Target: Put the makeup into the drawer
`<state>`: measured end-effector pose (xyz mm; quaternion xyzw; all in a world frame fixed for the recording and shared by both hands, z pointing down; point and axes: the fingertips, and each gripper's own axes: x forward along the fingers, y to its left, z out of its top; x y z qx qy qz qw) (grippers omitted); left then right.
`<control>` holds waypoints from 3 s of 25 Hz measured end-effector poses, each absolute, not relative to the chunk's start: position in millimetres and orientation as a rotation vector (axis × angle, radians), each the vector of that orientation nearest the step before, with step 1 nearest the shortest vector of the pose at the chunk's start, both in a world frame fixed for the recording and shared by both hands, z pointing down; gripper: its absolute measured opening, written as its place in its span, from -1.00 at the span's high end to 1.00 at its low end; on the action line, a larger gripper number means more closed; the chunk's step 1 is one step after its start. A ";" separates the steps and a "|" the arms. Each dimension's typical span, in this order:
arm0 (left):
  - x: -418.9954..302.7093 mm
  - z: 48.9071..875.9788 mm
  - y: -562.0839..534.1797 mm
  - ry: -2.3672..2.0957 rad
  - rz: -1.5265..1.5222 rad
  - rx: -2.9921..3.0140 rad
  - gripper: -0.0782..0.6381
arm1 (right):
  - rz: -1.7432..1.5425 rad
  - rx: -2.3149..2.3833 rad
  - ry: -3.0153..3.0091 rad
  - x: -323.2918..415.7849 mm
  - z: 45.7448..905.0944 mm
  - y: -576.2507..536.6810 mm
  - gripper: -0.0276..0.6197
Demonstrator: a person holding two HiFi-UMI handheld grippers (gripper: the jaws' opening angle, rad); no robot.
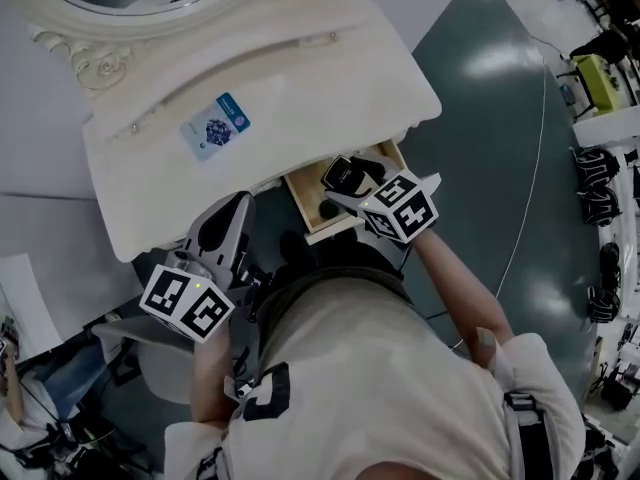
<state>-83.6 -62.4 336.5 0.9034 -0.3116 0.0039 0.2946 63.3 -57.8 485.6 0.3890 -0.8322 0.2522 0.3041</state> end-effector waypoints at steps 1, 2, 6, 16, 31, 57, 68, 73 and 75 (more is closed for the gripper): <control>-79.2 336.6 -61.6 -0.846 0.016 2.400 0.67 | 0.675 1.021 -2.203 68.9 490.6 -56.8 -0.14; -73.8 336.4 -60.9 -0.862 0.021 2.393 0.67 | 0.685 1.013 -2.201 74.7 495.7 -56.3 -0.14; -41.8 333.6 -60.6 -0.873 0.033 2.392 0.67 | 0.706 1.013 -2.163 106.6 519.3 -57.2 -0.14; 29.6 341.2 -54.9 -0.906 0.079 2.372 0.67 | 0.687 0.786 -2.128 149.7 594.3 -59.1 -0.14; 43.6 371.1 -51.7 -0.981 0.118 2.273 0.67 | 0.588 0.503 -1.968 160.7 679.1 -68.6 -0.14; 22.2 390.1 -58.8 -0.973 0.137 2.224 0.67 | 0.417 0.386 -1.705 168.2 731.0 -56.7 -0.14; 17.4 384.4 -63.5 -0.950 0.120 2.251 0.67 | 0.482 0.536 -1.830 173.9 704.5 -59.5 -0.14; 16.1 378.4 -62.5 -0.950 0.116 2.267 0.67 | 0.499 0.697 -1.958 177.6 663.3 -66.0 -0.14; 15.0 374.1 -63.1 -0.963 0.112 2.274 0.67 | 0.509 0.751 -2.006 176.5 646.8 -69.1 -0.14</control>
